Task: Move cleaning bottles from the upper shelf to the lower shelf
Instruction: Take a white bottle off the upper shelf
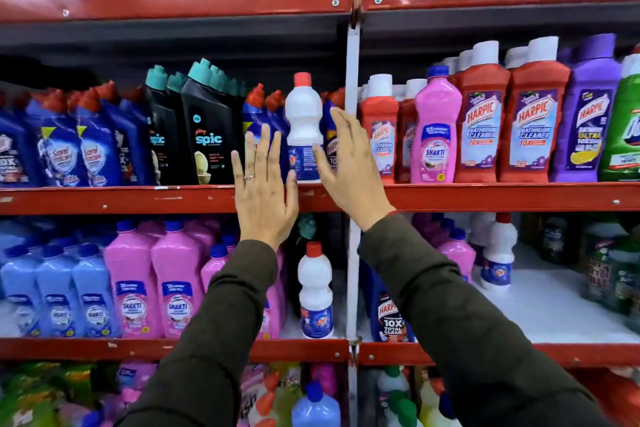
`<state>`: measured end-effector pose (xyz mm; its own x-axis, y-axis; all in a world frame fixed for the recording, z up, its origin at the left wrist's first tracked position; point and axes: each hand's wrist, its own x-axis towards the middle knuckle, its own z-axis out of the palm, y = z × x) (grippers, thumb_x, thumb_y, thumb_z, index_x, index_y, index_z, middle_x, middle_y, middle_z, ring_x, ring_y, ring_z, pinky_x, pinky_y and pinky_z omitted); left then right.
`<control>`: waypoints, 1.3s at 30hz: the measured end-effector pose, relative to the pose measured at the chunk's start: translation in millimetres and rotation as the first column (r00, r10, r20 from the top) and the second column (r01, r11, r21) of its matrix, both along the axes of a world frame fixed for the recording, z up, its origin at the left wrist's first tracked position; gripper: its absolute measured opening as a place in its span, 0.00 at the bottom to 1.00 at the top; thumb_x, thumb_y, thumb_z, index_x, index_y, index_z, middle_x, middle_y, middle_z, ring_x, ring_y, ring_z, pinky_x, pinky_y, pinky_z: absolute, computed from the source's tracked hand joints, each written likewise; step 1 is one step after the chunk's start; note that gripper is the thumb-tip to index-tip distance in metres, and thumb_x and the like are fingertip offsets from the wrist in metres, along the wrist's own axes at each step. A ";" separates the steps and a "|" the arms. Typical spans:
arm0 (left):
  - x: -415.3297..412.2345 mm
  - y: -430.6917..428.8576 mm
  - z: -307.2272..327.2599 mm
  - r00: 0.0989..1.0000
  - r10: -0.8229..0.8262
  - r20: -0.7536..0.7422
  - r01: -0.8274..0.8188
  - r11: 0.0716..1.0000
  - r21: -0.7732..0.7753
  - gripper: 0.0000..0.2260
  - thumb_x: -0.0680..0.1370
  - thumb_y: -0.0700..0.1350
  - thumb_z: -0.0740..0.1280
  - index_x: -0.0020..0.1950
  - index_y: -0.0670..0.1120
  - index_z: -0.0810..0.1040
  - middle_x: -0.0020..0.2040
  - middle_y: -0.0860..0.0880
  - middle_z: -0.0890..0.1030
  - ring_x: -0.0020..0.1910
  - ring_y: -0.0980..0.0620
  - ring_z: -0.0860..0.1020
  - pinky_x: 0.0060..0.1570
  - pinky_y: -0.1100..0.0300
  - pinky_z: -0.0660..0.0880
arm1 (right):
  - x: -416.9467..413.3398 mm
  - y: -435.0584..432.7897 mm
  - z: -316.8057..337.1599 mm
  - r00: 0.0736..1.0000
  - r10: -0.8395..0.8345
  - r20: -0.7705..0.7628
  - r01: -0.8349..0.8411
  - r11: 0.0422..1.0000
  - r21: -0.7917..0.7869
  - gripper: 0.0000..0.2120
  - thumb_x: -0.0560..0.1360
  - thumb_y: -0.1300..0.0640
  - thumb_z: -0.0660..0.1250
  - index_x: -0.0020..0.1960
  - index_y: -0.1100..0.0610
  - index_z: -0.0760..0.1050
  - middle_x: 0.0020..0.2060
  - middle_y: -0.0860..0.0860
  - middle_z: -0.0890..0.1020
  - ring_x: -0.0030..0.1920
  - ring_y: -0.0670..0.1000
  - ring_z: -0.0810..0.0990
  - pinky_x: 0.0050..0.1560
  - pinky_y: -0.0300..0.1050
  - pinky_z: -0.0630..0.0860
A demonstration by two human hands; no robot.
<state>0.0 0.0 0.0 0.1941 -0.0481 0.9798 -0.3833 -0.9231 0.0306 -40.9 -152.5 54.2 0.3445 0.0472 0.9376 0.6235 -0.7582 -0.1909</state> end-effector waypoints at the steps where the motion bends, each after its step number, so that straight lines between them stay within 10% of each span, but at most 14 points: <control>1: 4.6 4.7 -4.2 1.000 0.009 -0.020 -0.009 1.000 -0.008 0.28 0.85 0.51 0.53 0.84 0.43 0.54 0.85 0.45 0.53 0.84 0.45 0.47 0.82 0.43 0.44 | 6.5 6.7 3.5 0.999 0.032 -0.037 -0.031 0.999 0.028 0.29 0.82 0.54 0.63 0.79 0.64 0.61 0.77 0.58 0.67 0.78 0.56 0.66 0.78 0.45 0.62; 9: 40.5 15.3 -29.2 0.994 0.058 -0.087 -0.056 0.998 0.030 0.27 0.86 0.54 0.48 0.84 0.43 0.57 0.85 0.46 0.55 0.84 0.47 0.47 0.82 0.43 0.46 | 44.8 39.5 30.3 0.927 0.128 -0.354 -0.035 0.966 0.258 0.35 0.82 0.51 0.65 0.81 0.64 0.55 0.76 0.62 0.69 0.76 0.61 0.69 0.75 0.53 0.68; 15: 46.8 13.9 -33.2 0.994 0.090 -0.058 -0.089 0.996 0.025 0.27 0.87 0.54 0.48 0.84 0.43 0.55 0.85 0.44 0.55 0.84 0.47 0.46 0.83 0.44 0.44 | 60.6 42.1 30.9 0.889 0.242 -0.389 -0.068 0.909 0.412 0.23 0.80 0.46 0.67 0.66 0.62 0.72 0.56 0.60 0.82 0.56 0.62 0.82 0.56 0.60 0.80; 25: 46.7 12.7 -33.2 0.991 0.118 -0.064 -0.117 0.993 0.020 0.28 0.87 0.55 0.46 0.84 0.42 0.53 0.85 0.44 0.54 0.84 0.46 0.48 0.83 0.46 0.43 | 52.2 43.5 41.7 0.856 0.336 -0.392 -0.104 0.856 0.507 0.19 0.80 0.47 0.66 0.60 0.62 0.75 0.52 0.57 0.82 0.50 0.57 0.82 0.42 0.46 0.74; 39: 39.5 13.1 -30.5 0.983 0.141 -0.120 -0.136 0.990 0.047 0.28 0.87 0.55 0.46 0.85 0.43 0.51 0.85 0.44 0.52 0.84 0.46 0.47 0.83 0.48 0.42 | -8.7 24.0 57.7 0.869 0.365 -0.334 -0.162 0.848 0.505 0.16 0.79 0.43 0.67 0.55 0.55 0.75 0.51 0.53 0.85 0.49 0.53 0.86 0.55 0.57 0.84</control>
<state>39.5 13.1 -30.5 0.3197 -0.0493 0.9463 -0.2470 -0.9685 0.0330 -49.6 -128.5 111.9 0.7299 -0.1949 0.6551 0.5758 -0.3412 -0.7430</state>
